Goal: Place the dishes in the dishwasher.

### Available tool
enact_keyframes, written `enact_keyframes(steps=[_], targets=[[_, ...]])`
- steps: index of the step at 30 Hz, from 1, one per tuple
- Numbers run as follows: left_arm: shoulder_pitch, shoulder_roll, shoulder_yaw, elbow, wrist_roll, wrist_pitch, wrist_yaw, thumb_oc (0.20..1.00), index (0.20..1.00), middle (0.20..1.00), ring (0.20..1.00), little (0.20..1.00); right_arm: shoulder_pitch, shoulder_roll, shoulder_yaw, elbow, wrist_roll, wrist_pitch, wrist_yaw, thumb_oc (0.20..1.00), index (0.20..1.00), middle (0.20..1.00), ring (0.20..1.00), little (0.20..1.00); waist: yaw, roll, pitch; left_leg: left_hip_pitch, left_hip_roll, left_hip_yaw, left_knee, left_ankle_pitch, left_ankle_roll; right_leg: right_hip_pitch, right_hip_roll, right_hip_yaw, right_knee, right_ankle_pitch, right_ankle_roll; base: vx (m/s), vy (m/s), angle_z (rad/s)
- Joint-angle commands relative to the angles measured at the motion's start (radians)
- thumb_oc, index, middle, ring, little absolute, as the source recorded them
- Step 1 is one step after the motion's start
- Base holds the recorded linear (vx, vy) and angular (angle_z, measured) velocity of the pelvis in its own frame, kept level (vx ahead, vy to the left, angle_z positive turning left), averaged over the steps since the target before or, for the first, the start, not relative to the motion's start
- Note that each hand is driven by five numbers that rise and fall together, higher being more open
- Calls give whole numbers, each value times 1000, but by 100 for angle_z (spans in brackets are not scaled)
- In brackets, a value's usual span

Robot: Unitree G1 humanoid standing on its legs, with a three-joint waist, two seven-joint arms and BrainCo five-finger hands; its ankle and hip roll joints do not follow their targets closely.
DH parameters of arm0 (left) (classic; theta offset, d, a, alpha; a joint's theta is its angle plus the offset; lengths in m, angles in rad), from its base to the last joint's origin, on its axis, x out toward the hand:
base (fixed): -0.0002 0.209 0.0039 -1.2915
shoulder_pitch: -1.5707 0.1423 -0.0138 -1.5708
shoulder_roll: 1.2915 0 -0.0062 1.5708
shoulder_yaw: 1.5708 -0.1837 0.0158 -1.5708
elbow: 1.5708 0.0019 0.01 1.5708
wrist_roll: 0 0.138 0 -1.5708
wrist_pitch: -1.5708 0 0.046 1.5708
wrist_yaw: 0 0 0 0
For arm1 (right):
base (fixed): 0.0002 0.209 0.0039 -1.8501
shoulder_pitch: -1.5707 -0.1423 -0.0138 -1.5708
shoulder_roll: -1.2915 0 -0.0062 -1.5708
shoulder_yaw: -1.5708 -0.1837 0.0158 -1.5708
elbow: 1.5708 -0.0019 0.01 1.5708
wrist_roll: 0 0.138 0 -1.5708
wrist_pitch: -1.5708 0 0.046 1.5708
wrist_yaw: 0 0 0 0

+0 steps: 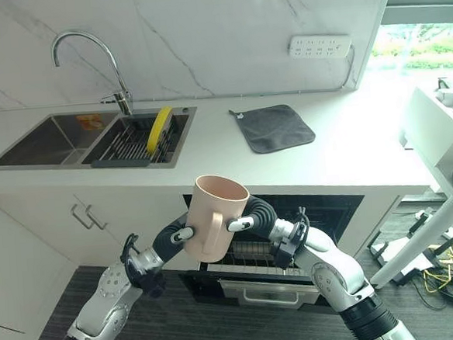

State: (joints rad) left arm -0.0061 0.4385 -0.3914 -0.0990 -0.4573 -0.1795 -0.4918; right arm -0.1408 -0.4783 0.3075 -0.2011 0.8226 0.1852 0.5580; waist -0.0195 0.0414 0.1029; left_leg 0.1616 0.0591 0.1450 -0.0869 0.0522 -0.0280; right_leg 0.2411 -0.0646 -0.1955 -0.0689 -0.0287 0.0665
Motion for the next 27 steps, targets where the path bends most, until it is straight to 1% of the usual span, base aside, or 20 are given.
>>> enact_keyframes(steps=[1, 6, 13, 15, 16, 17, 18, 19, 20, 21, 22, 23, 24, 26, 27], targets=[[-68, 18, 23, 70, 24, -27, 55, 200, 200, 200, 200, 200, -79, 51, 36, -106, 34, -59, 87, 1000, 1000, 1000, 1000, 1000, 12, -30, 18, 67, -2, 33, 28, -85, 14, -48, -39, -26, 41, 24, 32, 0, 0, 0], [-70, 16, 18, 80, 26, -29, 64, 200, 200, 200, 200, 200, -83, 58, 47, -109, 43, -71, 101, 1000, 1000, 1000, 1000, 1000, 15, -31, 18, 67, -4, 31, 28, -86, 15, -47, -38, -27, 41, 23, 31, 0, 0, 0], [-74, 14, 16, 84, 32, -29, 64, 200, 200, 200, 200, 200, -89, 68, 61, -120, 22, -53, 135, 1000, 1000, 1000, 1000, 1000, 17, -31, 18, 68, -4, 29, 31, -88, 16, -46, -37, -26, 44, 21, 30, 0, 0, 0], [-74, 14, 14, 80, 31, -26, 67, 200, 200, 200, 200, 200, -89, 67, 67, -121, 4, -59, 138, 903, 903, 903, 903, 903, 17, -31, 17, 68, -4, 29, 32, -89, 15, -45, -37, -26, 44, 20, 30, 0, 0, 0], [-75, 13, 12, 80, 33, -25, 70, 200, 200, 200, 200, 200, -93, 66, 72, -119, 1, -56, 147, 730, 730, 730, 730, 730, 18, -31, 16, 69, -4, 28, 31, -88, 16, -45, -36, -27, 44, 20, 30, 0, 0, 0], [-75, 14, 11, 80, 34, -25, 74, 200, 200, 200, 200, 200, -93, 64, 76, -119, 0, -54, 152, 755, 755, 755, 755, 755, 18, -31, 16, 70, -4, 28, 30, -88, 16, -45, -36, -27, 45, 20, 30, 0, 0, 0], [-76, 13, 8, 81, 39, -24, 81, 200, 200, 200, 200, 200, -95, 64, 80, -121, -5, -53, 154, 912, 912, 912, 912, 912, 18, -31, 16, 69, -4, 28, 31, -88, 16, -45, -36, -27, 45, 19, 30, 0, 0, 0], [-77, 12, 7, 82, 44, -21, 86, 200, 200, 200, 200, 200, -97, 64, 83, -123, -7, -51, 155, 896, 896, 896, 896, 896, 18, -32, 16, 70, -4, 28, 31, -89, 16, -45, -36, -27, 45, 19, 29, 0, 0, 0], [-78, 13, 5, 85, 53, -21, 92, 200, 200, 200, 200, 200, -98, 63, 86, -124, -12, -49, 160, 843, 843, 843, 843, 843, 19, -32, 15, 70, -5, 28, 30, -89, 16, -45, -36, -27, 45, 19, 29, 0, 0, 0], [-80, 14, 5, 89, 60, -24, 96, 200, 200, 200, 200, 200, -99, 62, 88, -126, -13, -50, 160, 652, 652, 652, 652, 652, 18, -32, 15, 70, -5, 28, 31, -89, 16, -45, -36, -27, 45, 19, 29, 0, 0, 0], [-80, 16, 4, 89, 67, -24, 99, 200, 200, 200, 200, 200, -100, 61, 90, -127, -10, -51, 161, 523, 523, 523, 523, 523, 19, -32, 15, 70, -5, 28, 32, -89, 16, -45, -36, -26, 46, 19, 29, 0, 0, 0], [-80, 17, 3, 91, 72, -25, 101, 200, 200, 200, 200, 200, -101, 61, 93, -128, -10, -52, 161, 432, 432, 432, 432, 432, 19, -32, 15, 69, -5, 28, 33, -89, 16, -45, -36, -26, 46, 18, 29, 0, 0, 0], [-82, 18, 2, 92, 81, -23, 109, 200, 200, 200, 200, 200, -105, 60, 95, -130, -11, -58, 157, 200, 200, 200, 200, 200, 19, -32, 14, 69, -4, 29, 32, -89, 16, -45, -35, -26, 46, 17, 28, 0, 0, 0], [-82, 19, 2, 97, 90, -25, 116, 200, 200, 200, 200, 200, -110, 61, 97, -131, -10, -62, 157, 200, 200, 200, 200, 200, 20, -32, 14, 69, -4, 28, 33, -89, 16, -44, -35, -25, 45, 17, 28, 0, 0, 0], [-83, 19, 1, 103, 94, -26, 118, 200, 200, 200, 200, 200, -112, 64, 98, -132, -15, -74, 150, 200, 200, 200, 200, 200, 21, -31, 15, 69, -5, 27, 33, -90, 16, -44, -35, -25, 46, 17, 27, 0, 0, 0]])
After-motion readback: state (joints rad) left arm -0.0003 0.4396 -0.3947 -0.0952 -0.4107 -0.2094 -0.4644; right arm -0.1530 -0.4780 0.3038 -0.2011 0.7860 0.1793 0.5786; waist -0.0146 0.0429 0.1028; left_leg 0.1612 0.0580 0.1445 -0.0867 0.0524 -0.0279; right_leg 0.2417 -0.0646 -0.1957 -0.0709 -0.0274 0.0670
